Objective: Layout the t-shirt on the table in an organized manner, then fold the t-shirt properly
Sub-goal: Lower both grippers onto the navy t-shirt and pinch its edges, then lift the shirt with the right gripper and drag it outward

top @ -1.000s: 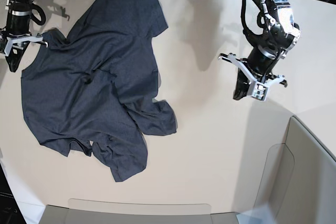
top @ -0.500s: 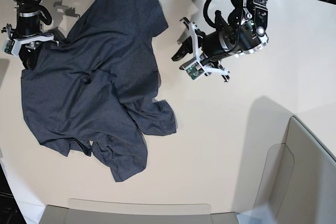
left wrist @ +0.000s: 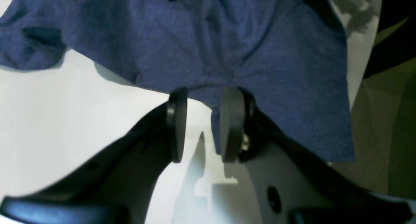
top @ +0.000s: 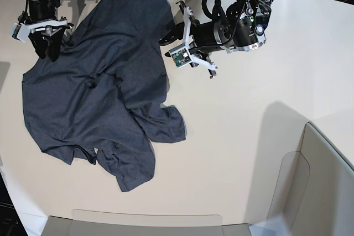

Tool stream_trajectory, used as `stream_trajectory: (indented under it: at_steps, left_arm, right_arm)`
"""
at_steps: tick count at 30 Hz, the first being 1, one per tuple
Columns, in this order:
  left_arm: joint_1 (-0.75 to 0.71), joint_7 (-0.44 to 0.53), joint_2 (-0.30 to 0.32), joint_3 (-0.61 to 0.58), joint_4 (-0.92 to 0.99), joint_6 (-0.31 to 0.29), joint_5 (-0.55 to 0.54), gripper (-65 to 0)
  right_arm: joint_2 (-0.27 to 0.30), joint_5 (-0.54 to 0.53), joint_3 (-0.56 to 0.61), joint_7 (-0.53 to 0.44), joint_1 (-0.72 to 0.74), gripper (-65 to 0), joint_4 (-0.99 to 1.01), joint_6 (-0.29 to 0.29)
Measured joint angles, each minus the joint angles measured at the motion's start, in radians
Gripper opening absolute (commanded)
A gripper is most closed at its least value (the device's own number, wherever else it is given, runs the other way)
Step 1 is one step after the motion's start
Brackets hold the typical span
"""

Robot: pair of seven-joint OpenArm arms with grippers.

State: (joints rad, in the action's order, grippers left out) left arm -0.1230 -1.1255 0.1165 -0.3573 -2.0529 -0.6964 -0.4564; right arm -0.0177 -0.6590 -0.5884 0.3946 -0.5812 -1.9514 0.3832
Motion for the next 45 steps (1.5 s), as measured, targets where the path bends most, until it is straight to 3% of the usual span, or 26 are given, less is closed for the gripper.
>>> stream_trajectory:
  at_steps: [3, 9, 18, 25, 33, 40, 42, 45]
  left_arm:
    - [0.000, 0.005, 0.014, -0.001, 0.001, 0.000, -0.001, -47.0]
    - [-0.007, 0.001, 0.030, 0.005, 0.003, 0.000, 0.006, -47.0]
    - [-0.021, 0.011, 0.050, 0.003, 0.006, 0.000, 0.000, -47.1]
    - [-0.029, 0.052, 0.050, 0.004, 0.010, 0.000, 0.003, -47.1]
    - [-0.030, 0.052, 0.053, 0.004, 0.010, 0.000, 0.003, -47.1]
    - [-0.030, 0.052, 0.050, 0.001, 0.010, 0.000, 0.003, -47.1]
    - [-0.029, 0.052, 0.050, 0.001, 0.010, 0.000, 0.003, -47.1]
    - [-0.030, 0.052, 0.050, 0.001, 0.010, 0.000, 0.003, -47.1]
  right_arm:
    - [-0.040, -0.069, -0.004, -0.003, -0.037, -42.3, 0.005, -0.001]
    - [-0.111, -0.108, -0.007, -0.006, -0.034, -42.5, 0.057, -0.002]
    - [-0.113, -0.107, -0.006, -0.004, 0.077, -42.6, 0.261, -0.013]
    - [-0.113, -0.108, -0.006, -0.005, 0.080, -43.1, 0.262, -0.013]
    - [-0.107, -0.108, -0.005, -0.006, 0.087, -64.6, 0.260, -0.013]
    - [-0.112, -0.113, -0.002, 0.019, 0.081, -63.9, 0.175, -0.013]
    - [-0.114, -0.113, -0.002, 0.096, 0.083, -59.8, 0.162, -0.012]
    - [-0.116, -0.111, -0.003, 0.132, 0.086, -51.2, 0.161, -0.012]
